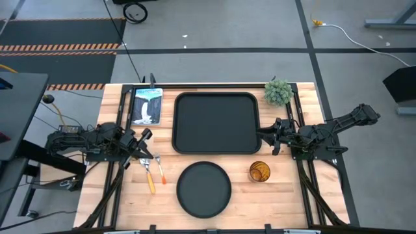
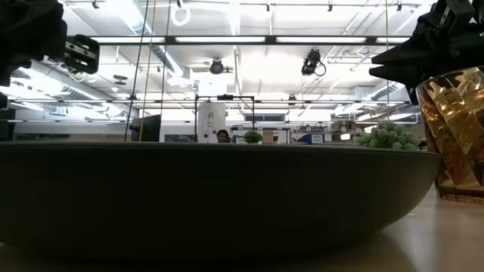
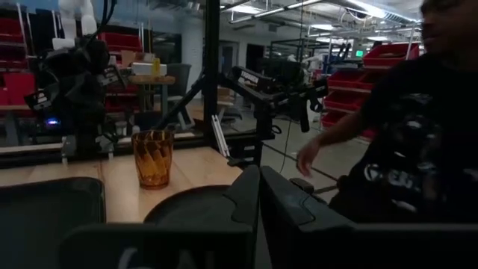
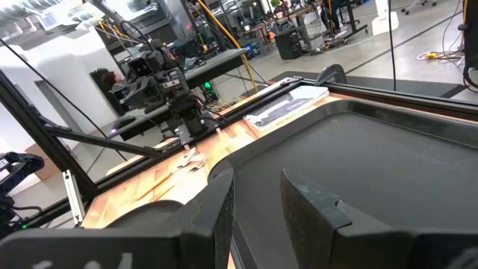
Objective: Pick and place plate/cup/fork/spoon on tray
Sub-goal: Put the brown glass on the top right of the black serving tray
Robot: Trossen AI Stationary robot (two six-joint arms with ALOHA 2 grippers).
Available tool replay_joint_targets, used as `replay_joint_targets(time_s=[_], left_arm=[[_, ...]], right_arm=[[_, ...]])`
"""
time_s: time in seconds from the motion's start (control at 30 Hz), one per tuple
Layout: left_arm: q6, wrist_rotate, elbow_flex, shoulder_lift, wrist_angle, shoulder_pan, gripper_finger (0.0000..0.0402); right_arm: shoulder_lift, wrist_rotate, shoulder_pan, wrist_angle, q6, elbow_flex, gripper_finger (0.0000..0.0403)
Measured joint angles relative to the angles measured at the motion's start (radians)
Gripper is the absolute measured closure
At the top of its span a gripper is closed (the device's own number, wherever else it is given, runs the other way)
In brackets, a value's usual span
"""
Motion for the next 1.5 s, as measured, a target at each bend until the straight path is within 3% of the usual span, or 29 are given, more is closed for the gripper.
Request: replay_joint_targets(time_s=[0.43,0.67,0.8,1.13,1.5], left_arm=[[0.342,-0.065,0.0,0.0,0.021,0.0,0.0381],[0.279,-0.085,0.0,0.0,0.168,0.0,0.0381],[0.339,-0.114,0.0,0.0,0.221,0.001,0.0381],[0.41,-0.117,0.0,0.0,0.22,0.002,0.0381],[0.495,-0.136,0.0,0.0,0.23,0.002,0.0381]], right_arm=[[0.0,0.0,0.0,0.0,0.0,0.0,0.0287],[0.0,0.0,0.0,0.009,0.026,0.0,0.0287],[0.0,0.0,0.0,0.023,0.032,0.0,0.0287],[0.025,0.002,-0.009,0.003,0.03,0.0,0.0287],[0.038,-0.01,-0.047,0.148,0.047,0.015,0.0287]])
